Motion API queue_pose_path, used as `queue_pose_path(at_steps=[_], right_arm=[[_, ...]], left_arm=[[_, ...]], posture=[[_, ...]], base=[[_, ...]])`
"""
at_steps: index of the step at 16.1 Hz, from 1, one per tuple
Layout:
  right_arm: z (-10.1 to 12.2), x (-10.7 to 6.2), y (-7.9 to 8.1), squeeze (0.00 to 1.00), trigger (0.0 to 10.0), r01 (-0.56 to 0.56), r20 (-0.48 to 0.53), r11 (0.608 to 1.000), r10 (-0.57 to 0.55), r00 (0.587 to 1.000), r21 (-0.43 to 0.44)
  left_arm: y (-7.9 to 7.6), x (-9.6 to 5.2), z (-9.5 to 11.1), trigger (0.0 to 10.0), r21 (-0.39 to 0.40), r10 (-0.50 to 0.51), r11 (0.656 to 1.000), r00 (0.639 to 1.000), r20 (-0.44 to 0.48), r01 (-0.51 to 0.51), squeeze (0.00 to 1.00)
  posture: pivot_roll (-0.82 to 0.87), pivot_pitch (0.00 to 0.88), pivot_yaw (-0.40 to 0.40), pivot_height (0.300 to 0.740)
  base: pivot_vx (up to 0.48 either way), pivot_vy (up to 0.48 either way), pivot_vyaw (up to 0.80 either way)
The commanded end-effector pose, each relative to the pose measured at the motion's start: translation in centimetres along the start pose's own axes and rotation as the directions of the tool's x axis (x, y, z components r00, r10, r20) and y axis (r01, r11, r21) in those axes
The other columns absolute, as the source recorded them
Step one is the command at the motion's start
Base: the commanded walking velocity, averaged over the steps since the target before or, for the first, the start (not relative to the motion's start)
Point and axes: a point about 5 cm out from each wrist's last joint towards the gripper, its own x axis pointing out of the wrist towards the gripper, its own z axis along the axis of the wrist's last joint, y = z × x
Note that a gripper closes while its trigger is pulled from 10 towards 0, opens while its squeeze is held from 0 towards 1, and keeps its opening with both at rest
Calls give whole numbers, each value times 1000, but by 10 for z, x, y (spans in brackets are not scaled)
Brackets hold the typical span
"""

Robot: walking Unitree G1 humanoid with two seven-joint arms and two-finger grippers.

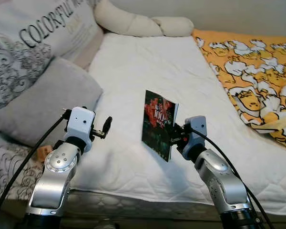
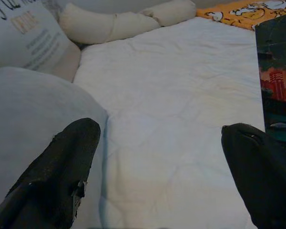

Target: Clean up the room

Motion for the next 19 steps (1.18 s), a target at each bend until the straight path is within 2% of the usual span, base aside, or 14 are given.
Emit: queue_pose_path(at_steps=[1, 4, 6, 8, 10, 13, 15, 16, 19], right_arm=[[10, 0, 0, 0, 10000, 4, 37, 1000, -4, 999, -10], [12, 2, 0, 0, 10000, 11, 43, 1000, -11, 999, 2], [16, 5, -1, 0, 10000, -9, 49, 998, 6, 999, 63], [23, 19, 2, 0, 10000, -92, 30, 984, 89, 996, 152], [31, 39, 1, 0, 10000, -180, 6, 960, 183, 983, 216], [38, 64, -3, 0, 10000, -267, -70, 919, 299, 952, 291], [34, 76, -2, 0, 10000, -276, -148, 913, 330, 932, 302], [33, 80, -2, 0, 10000, -260, -176, 923, 316, 932, 283], [28, 89, 8, 0, 10000, -273, -219, 924, 334, 917, 266]], left_arm=[[1, -1, 3, 10000, 1, 12, 1000, 1000, 4, -12, 0], [1, -3, 2, 10000, -2, 16, 1000, 1000, 4, -16, 0], [0, -3, 3, 10000, 0, -8, 1000, 1000, 5, 8, 0], [3, -2, 8, 10000, 18, -87, 996, 996, 15, 87, 0], [13, -6, 11, 10000, 43, -172, 984, 985, 1, 172, 0], [21, -20, 14, 10000, 73, -313, 946, 949, -37, 315, 0], [21, -34, 15, 10000, 83, -417, 902, 905, -88, 424, 0], [22, -41, 14, 10000, 89, -452, 882, 884, -116, 463, 0], [26, -58, 18, 10000, 88, -490, 858, 857, -160, 507, 0]], posture=[[14, 0, -46, 740], [21, 0, -51, 740], [22, 0, -51, 740], [26, 0, -52, 740], [30, 0, -47, 740], [50, 0, -38, 740], [74, 0, -43, 740], [83, 0, -46, 740], [129, 0, -62, 740]], base=[[0, 0, 0], [0, 0, 0], [0, 0, 0], [0, 0, 0], [0, 0, 0], [0, 0, 0], [0, 0, 0], [0, 0, 0], [0, 0, 0]])
